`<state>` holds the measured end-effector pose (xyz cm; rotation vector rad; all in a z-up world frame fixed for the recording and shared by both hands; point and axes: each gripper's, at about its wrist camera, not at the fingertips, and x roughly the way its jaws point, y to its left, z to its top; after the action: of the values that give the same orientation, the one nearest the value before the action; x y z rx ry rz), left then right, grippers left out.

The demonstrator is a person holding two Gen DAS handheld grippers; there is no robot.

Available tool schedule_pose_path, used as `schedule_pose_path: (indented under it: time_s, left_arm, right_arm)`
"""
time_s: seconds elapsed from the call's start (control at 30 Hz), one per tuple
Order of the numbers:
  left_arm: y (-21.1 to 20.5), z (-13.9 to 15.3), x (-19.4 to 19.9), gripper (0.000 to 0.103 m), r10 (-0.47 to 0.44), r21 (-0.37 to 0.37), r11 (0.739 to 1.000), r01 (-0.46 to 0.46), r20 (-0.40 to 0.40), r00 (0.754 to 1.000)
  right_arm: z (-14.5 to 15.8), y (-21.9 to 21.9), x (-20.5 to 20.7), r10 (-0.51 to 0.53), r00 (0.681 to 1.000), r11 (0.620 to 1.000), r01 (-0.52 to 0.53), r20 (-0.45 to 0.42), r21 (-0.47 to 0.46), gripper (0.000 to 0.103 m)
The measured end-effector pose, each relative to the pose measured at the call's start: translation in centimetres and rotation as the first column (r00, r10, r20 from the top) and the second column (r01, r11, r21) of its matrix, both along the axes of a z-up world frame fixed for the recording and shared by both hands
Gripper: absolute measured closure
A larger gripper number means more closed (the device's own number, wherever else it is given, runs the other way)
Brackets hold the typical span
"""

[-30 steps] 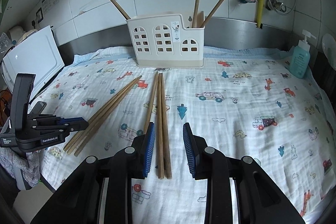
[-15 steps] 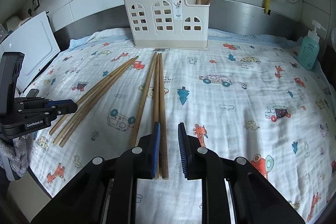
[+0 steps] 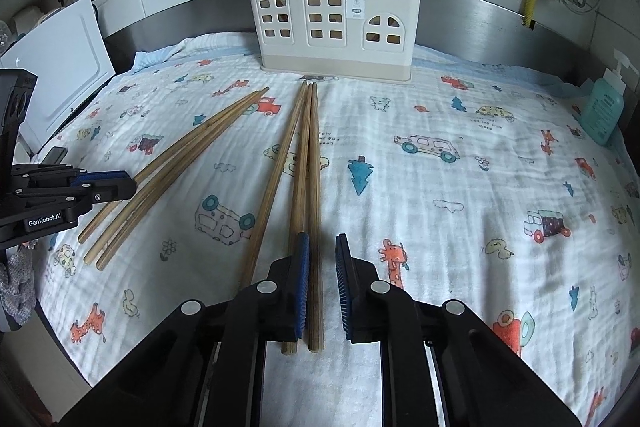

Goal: Organize utensils
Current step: 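Lower the left tool onto a wooden chopstick while the right tool closes on another, then lift both held chopsticks and carry them above the white holder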

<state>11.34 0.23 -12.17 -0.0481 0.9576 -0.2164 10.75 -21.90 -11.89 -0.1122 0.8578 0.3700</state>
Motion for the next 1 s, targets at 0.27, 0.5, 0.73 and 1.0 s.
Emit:
schedule_pose_path:
  time_s: [0.27, 0.5, 0.73, 1.0]
  left_arm:
    - [-0.1, 0.0, -0.4, 0.090, -0.001, -0.012, 1.000, 0.001, -0.002, 1.000]
    - [-0.4, -0.1, -0.7, 0.089, -0.004, -0.012, 1.000, 0.004, 0.012, 1.000]
    - [-0.7, -0.1, -0.9, 0.093, 0.001, 0.015, 1.000, -0.002, 0.028, 1.000]
    - [-0.2, 1.3, -1.0, 0.097, -0.002, -0.047, 0.999, 0.004, 0.048, 0.999]
  right_arm:
    - [-0.4, 0.2, 0.0, 0.010, 1.000, 1.000, -0.010, -0.003, -0.010, 0.092]
    - [-0.5, 0.3, -0.5, -0.005, 1.000, 1.000, 0.005, 0.018, -0.019, 0.094]
    - [0.2, -0.2, -0.9, -0.023, 0.999, 1.000, 0.023, 0.026, 0.012, 0.096]
    - [4.5, -0.9, -2.3, -0.039, 0.991, 0.999, 0.035, 0.126, 0.038, 0.096]
